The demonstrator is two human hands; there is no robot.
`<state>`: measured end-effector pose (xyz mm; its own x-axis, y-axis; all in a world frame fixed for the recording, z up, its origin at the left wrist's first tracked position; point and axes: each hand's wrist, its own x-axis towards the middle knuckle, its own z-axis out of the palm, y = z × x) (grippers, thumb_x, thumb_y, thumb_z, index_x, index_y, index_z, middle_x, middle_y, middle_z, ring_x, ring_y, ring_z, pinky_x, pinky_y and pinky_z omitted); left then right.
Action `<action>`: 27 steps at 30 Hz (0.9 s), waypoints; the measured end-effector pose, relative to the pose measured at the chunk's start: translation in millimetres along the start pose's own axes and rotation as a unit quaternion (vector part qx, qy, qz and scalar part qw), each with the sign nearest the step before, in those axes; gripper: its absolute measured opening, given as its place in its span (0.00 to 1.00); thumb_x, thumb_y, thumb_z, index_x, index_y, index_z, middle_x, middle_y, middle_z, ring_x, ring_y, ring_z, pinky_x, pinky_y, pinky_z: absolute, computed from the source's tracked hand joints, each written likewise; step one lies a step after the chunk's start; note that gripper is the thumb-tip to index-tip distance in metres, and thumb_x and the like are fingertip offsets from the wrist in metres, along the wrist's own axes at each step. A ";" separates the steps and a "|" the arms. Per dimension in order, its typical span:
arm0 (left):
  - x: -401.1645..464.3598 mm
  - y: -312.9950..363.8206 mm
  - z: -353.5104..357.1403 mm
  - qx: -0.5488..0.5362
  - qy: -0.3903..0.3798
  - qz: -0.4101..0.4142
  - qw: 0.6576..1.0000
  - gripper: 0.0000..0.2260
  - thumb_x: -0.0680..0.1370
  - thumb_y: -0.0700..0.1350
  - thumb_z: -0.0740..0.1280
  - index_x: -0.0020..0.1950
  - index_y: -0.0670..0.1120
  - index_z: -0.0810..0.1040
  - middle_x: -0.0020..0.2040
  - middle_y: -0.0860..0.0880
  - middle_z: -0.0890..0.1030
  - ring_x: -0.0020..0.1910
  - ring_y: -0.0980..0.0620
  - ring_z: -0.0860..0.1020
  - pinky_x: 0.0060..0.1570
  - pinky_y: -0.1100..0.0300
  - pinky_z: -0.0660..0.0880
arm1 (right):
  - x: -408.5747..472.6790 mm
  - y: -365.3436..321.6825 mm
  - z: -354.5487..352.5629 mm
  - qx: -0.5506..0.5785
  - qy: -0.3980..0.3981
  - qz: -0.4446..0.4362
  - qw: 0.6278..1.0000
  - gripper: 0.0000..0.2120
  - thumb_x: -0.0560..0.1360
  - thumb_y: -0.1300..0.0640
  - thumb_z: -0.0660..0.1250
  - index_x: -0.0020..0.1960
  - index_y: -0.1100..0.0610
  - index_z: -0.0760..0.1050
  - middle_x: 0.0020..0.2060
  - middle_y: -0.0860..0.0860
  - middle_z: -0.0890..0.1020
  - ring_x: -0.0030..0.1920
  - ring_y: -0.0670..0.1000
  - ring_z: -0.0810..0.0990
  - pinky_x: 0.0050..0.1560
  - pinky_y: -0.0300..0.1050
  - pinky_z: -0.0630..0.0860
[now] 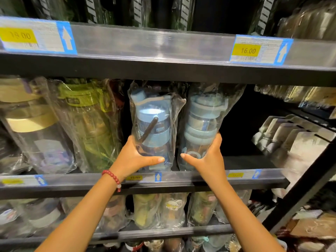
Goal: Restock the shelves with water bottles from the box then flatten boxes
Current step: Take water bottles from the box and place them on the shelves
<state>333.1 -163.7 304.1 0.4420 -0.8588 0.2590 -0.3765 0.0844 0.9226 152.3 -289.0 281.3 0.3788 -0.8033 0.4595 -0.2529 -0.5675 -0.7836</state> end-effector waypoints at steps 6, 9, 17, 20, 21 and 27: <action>-7.5 4.2 27.1 0.050 0.159 0.002 0.986 0.39 0.58 0.49 0.82 0.62 0.49 0.64 0.57 0.56 0.73 0.54 0.59 0.74 0.48 0.72 0.70 | -1.9 0.5 -4.6 -0.024 -0.005 -0.006 1.000 0.41 0.63 0.54 0.80 0.67 0.58 0.60 0.52 0.39 0.70 0.50 0.41 0.71 0.43 0.24 0.66; -5.1 2.6 30.5 0.083 0.178 0.008 0.980 0.36 0.59 0.48 0.82 0.58 0.48 0.63 0.54 0.56 0.72 0.53 0.57 0.73 0.50 0.65 0.69 | 0.9 -0.6 -8.5 -0.015 -0.030 0.003 0.999 0.40 0.62 0.54 0.80 0.66 0.56 0.60 0.53 0.38 0.72 0.51 0.41 0.73 0.45 0.25 0.66; 8.1 -2.6 9.6 0.124 0.154 -0.048 0.979 0.30 0.62 0.49 0.80 0.52 0.45 0.63 0.44 0.57 0.68 0.46 0.55 0.71 0.42 0.64 0.69 | 4.3 -4.4 -6.9 -0.010 -0.067 0.017 0.998 0.36 0.64 0.55 0.79 0.64 0.54 0.60 0.50 0.36 0.71 0.50 0.44 0.73 0.44 0.26 0.69; 13.6 -9.7 1.4 0.133 0.132 -0.065 0.980 0.33 0.58 0.57 0.81 0.52 0.42 0.71 0.45 0.55 0.74 0.44 0.59 0.75 0.40 0.66 0.73 | 8.2 -4.7 -7.3 -0.001 -0.090 0.031 0.995 0.34 0.65 0.56 0.78 0.62 0.53 0.60 0.50 0.39 0.71 0.50 0.45 0.74 0.41 0.23 0.69; 15.8 -13.5 -0.2 0.139 0.121 -0.075 0.980 0.36 0.55 0.62 0.80 0.53 0.42 0.74 0.46 0.53 0.78 0.45 0.58 0.78 0.42 0.62 0.77 | 9.4 -5.1 -7.6 0.000 -0.099 0.033 0.995 0.35 0.65 0.56 0.78 0.62 0.53 0.60 0.51 0.39 0.71 0.51 0.45 0.73 0.42 0.24 0.69; 16.7 -11.9 2.3 0.126 0.122 -0.104 0.979 0.27 0.56 0.59 0.80 0.42 0.40 0.78 0.38 0.48 0.80 0.39 0.54 0.80 0.35 0.64 0.72 | 13.1 -9.1 -6.1 0.005 -0.136 0.050 0.989 0.38 0.65 0.54 0.79 0.66 0.55 0.60 0.56 0.44 0.71 0.55 0.45 0.72 0.52 0.36 0.68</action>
<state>343.1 -180.2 296.8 0.7005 -0.6952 0.1613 -0.4331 -0.2344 0.8704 154.2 -295.4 297.0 0.5782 -0.7761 0.2518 -0.2927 -0.4854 -0.8238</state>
